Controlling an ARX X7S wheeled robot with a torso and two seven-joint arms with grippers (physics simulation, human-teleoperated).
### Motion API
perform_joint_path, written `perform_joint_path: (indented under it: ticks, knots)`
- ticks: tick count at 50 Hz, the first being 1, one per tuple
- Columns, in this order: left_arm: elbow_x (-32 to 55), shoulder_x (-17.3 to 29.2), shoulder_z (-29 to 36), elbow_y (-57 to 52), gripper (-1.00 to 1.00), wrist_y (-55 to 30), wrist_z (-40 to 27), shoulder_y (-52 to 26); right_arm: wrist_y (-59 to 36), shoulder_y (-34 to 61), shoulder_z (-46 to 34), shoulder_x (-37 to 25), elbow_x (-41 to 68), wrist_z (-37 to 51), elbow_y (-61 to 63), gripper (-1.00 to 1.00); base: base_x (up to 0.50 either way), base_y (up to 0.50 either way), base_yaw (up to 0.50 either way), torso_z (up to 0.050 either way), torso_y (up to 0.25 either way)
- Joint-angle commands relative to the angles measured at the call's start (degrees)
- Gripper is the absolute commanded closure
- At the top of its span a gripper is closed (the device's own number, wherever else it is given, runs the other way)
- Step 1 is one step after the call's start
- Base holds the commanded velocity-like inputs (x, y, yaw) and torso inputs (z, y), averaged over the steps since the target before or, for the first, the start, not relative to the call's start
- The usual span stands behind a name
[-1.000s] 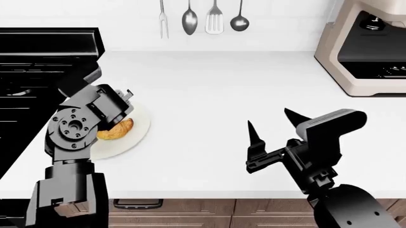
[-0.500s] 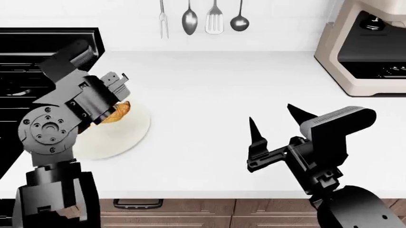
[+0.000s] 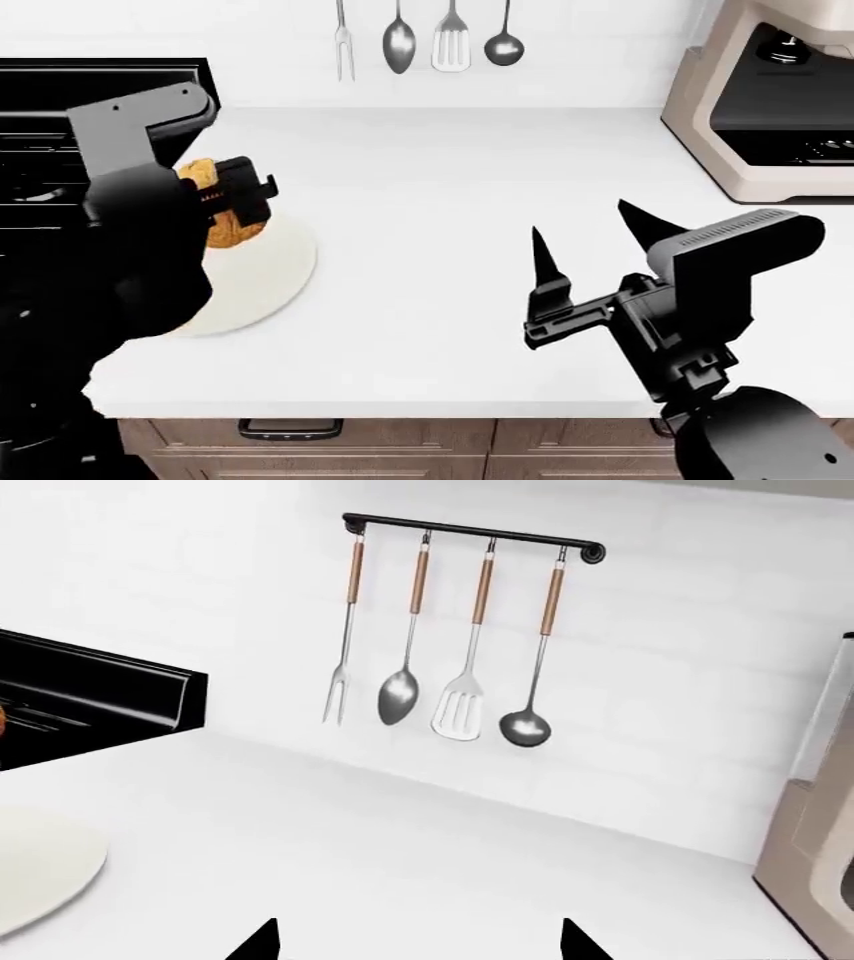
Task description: Pick the croissant and place it on the pan. Then turn on the stove to warm the croissant.
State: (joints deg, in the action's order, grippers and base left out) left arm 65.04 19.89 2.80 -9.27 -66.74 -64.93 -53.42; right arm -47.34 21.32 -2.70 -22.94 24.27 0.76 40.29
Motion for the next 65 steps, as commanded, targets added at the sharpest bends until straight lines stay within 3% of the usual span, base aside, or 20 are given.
perform_joint_path:
  ticks: [1,13,30,65]
  knots:
    - [3.16,6.06,2.78,-12.57,1.0,-3.02,3.31,4.15,-1.87,0.69,2.35,0.03,1.98,0.89,1.74,-1.0,0.0,0.0,0.0,0.0,0.0]
    - [1.5,9.98,4.68,-17.23,1.0,-1.81,7.25,6.19,-2.39,0.7,0.77,-1.08,0.9,1.63,2.77,-1.0,-0.03,0.17,0.0,0.0,0.0]
    - [5.91,10.23,2.95,-18.71,1.0,-3.77,4.31,5.3,-1.6,1.02,-0.03,-1.19,0.74,1.73,2.0,-1.0,-0.11,0.5,0.0,0.0,0.0]
    - [7.0,10.74,3.16,-17.17,1.0,-3.49,3.42,3.83,-0.87,0.53,-0.52,-2.43,0.74,2.21,2.94,-1.0,-0.07,0.5,0.0,0.0,0.0]
